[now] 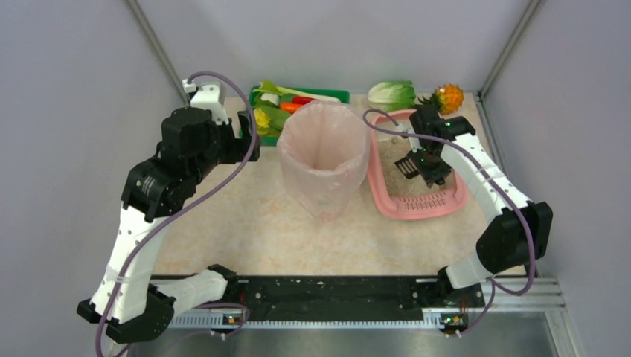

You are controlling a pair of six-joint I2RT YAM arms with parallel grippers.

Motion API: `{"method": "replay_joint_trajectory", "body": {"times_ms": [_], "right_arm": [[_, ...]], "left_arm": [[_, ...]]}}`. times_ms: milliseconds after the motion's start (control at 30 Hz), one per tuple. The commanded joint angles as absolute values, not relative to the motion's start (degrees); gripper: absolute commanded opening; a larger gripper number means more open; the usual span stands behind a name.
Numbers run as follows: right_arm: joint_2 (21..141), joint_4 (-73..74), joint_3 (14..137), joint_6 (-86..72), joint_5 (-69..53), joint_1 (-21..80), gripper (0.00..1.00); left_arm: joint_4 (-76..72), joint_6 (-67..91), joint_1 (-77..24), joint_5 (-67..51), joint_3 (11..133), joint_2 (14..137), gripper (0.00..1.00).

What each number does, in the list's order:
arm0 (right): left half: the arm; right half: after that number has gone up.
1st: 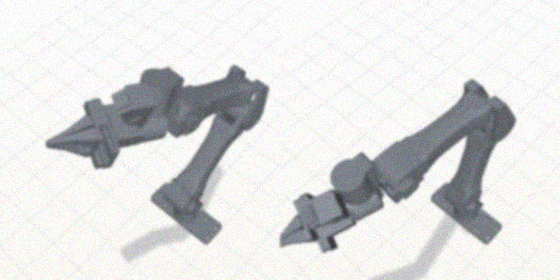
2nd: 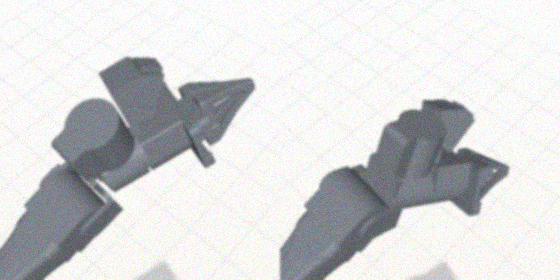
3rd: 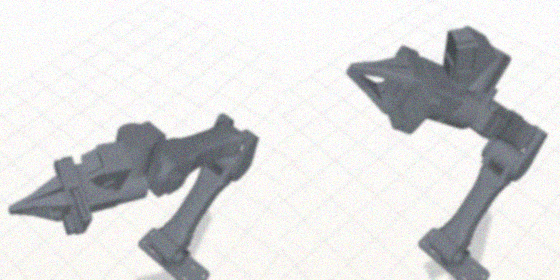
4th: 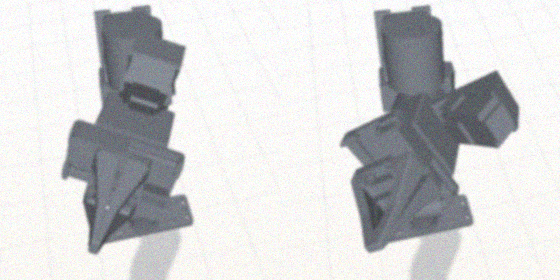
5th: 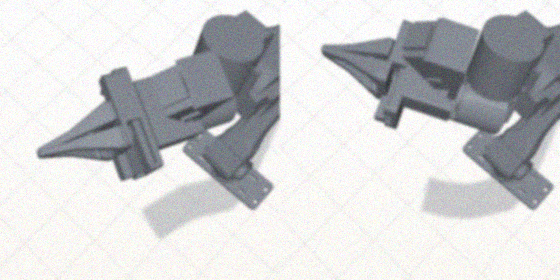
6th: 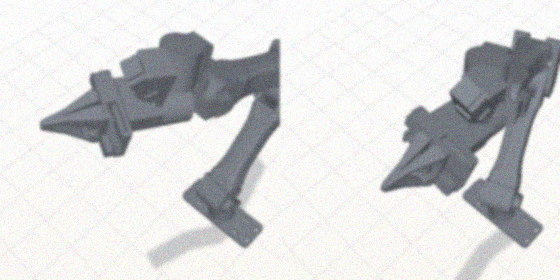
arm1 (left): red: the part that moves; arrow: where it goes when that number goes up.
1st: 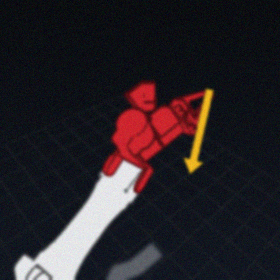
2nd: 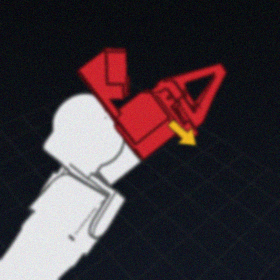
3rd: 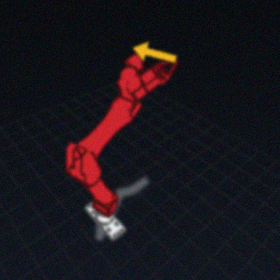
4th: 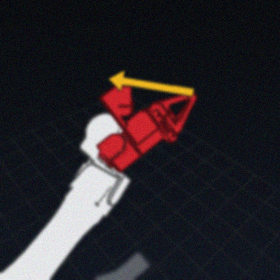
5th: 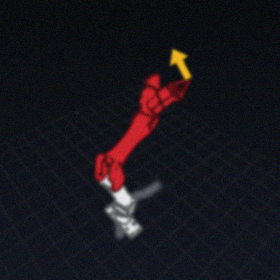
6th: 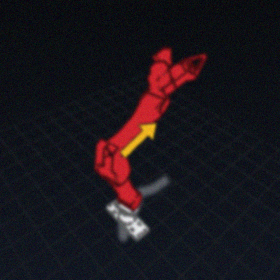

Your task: Clean the litter box

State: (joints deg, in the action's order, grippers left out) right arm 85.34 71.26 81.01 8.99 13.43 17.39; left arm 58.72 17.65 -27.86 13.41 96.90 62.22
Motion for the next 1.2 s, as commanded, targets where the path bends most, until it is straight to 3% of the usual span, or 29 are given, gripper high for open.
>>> {"method": "replay_joint_trajectory", "body": {"times_ms": [0,867,1167], "right_arm": [[86.92,74.97,82.61,8.91,14.40,15.57,0.00],[110.08,66.74,93.31,8.20,5.74,15.71,0.00],[110.60,56.11,88.19,7.05,6.15,15.39,0.00]], "left_arm": [[57.09,15.75,-27.74,14.84,96.07,61.24,0.91],[56.83,14.31,-27.76,22.82,102.91,66.76,0.92],[55.83,9.46,-27.76,24.02,103.61,67.36,0.93]]}}
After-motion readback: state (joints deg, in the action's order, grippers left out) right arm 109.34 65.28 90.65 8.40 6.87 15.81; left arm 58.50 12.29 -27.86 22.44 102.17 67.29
